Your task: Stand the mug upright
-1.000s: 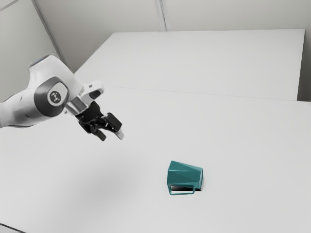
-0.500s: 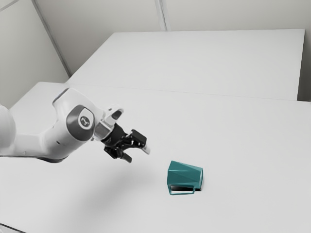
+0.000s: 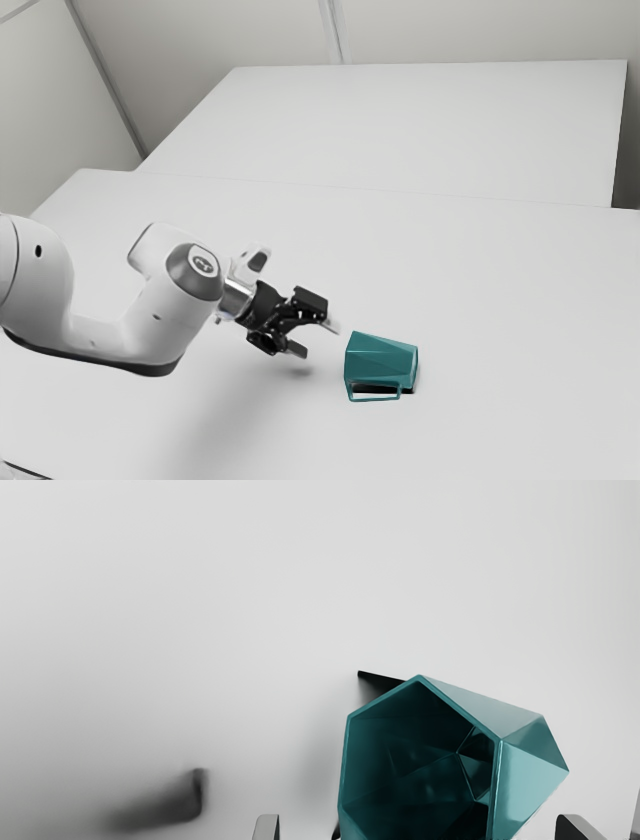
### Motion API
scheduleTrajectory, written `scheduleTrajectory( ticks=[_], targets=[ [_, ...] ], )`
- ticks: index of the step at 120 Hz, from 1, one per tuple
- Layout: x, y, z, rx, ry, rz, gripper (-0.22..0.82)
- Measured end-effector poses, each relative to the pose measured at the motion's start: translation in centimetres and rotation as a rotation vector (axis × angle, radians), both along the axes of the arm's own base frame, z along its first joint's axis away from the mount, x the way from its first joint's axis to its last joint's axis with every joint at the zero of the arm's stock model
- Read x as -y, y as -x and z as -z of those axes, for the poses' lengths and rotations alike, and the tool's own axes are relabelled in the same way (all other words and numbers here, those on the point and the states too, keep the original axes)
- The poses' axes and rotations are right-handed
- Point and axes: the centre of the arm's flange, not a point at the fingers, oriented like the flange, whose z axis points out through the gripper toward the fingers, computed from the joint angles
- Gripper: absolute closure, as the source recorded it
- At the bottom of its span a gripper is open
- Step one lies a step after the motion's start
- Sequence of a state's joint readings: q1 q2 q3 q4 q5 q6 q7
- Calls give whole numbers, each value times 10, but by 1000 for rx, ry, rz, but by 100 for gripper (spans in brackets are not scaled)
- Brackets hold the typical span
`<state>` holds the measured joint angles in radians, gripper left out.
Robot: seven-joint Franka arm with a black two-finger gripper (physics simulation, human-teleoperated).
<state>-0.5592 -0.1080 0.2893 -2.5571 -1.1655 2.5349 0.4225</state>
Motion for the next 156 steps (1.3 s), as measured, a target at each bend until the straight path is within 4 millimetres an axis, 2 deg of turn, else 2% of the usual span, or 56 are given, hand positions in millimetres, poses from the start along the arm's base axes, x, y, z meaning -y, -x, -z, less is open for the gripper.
scheduleTrajectory(
  ticks=[36, 57, 99, 118, 128, 148, 156],
  targets=[
    [13, 1, 2, 135, -37, 192, 0],
    [18, 0, 4, 177, -22, 232, 0],
    [54, -8, 18, 211, 19, 323, 0],
    [69, -13, 17, 237, 28, 365, 1],
    [74, -15, 16, 251, 30, 383, 10],
    [74, -17, 14, 270, 29, 399, 46],
    [73, -20, 12, 282, 27, 402, 54]
  ],
)
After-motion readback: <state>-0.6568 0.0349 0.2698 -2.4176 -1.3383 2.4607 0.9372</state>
